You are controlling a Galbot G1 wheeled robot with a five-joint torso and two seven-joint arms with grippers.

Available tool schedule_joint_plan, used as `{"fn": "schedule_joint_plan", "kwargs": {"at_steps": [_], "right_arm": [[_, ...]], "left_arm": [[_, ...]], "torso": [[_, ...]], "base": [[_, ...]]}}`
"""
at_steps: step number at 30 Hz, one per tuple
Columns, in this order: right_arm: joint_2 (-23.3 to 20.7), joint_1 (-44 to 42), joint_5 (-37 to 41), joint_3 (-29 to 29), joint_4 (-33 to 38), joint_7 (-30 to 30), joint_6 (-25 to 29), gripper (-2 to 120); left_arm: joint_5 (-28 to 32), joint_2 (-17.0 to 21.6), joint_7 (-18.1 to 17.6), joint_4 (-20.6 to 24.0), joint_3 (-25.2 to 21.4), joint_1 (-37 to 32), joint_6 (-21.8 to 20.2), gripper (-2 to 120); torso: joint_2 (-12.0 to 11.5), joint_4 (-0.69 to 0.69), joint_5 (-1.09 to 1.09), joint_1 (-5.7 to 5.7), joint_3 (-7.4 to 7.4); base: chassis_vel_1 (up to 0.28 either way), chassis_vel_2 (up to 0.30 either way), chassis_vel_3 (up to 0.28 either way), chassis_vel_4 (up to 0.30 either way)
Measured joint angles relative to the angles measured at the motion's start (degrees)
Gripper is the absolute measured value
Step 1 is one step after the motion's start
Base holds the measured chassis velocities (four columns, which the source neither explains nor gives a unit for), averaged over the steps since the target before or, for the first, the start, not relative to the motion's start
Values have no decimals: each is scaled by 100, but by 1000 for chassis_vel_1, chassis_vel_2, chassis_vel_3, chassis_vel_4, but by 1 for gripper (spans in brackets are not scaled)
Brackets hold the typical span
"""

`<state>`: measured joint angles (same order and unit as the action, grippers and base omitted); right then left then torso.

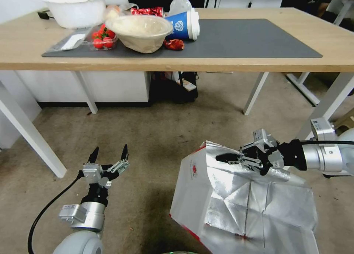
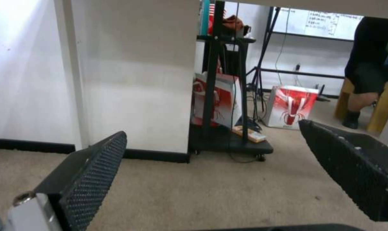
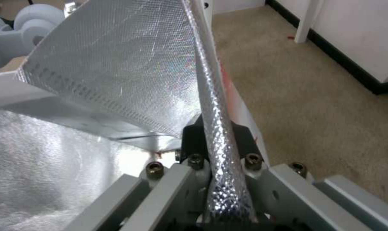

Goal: Pick up the food delivery bag from the floor and place it on the table.

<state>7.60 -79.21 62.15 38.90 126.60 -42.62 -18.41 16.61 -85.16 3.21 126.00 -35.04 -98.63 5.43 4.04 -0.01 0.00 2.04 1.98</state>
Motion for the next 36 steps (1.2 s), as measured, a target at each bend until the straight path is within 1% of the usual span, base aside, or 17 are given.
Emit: {"fn": "schedule_joint_plan", "kwargs": {"at_steps": [2, 5, 6, 14, 30, 33, 35, 36], "right_arm": [[0, 0, 0, 0, 0, 0, -1, 0], [-12, -1, 0, -2, -2, 0, -3, 0], [-12, -1, 0, -2, -2, 0, -3, 0], [-77, 5, 38, -4, -4, -5, -7, 0], [-132, 12, 100, -4, -15, -16, -23, 0], [-147, 16, 123, -4, -17, -15, -29, 0], [-162, 19, 134, -4, -17, -13, -32, 0], [-162, 19, 134, -4, -17, -13, -32, 0]], "left_arm": [[0, 1, -4, 0, 0, -1, -1, 100], [-2, 9, -10, 4, -3, -5, -5, 100], [-2, 9, -10, 4, -3, -5, -5, 100], [-8, 19, -17, 35, -11, -9, -33, 100], [-10, 15, -22, 54, -9, -5, -48, 100], [-12, 10, -25, 66, -8, -5, -52, 100], [-13, 7, -27, 93, -9, -9, -57, 100], [-13, 7, -27, 93, -9, -9, -57, 100]], "torso": [[29, 0, 0, 1, 29], [124, -1, -1, 11, 112], [124, -1, -1, 11, 112], [350, -1, 0, 39, 314], [517, 0, 0, 66, 452], [576, 0, 0, 76, 501], [670, 0, 0, 92, 578], [670, 0, 0, 92, 578]], "base": [[0, 0, 0, 0], [0, 0, 0, 0], [0, 0, 0, 0], [0, 0, 0, 0], [0, 0, 0, 0], [0, 0, 0, 0], [0, 0, 0, 0], [0, 0, 0, 0]]}}
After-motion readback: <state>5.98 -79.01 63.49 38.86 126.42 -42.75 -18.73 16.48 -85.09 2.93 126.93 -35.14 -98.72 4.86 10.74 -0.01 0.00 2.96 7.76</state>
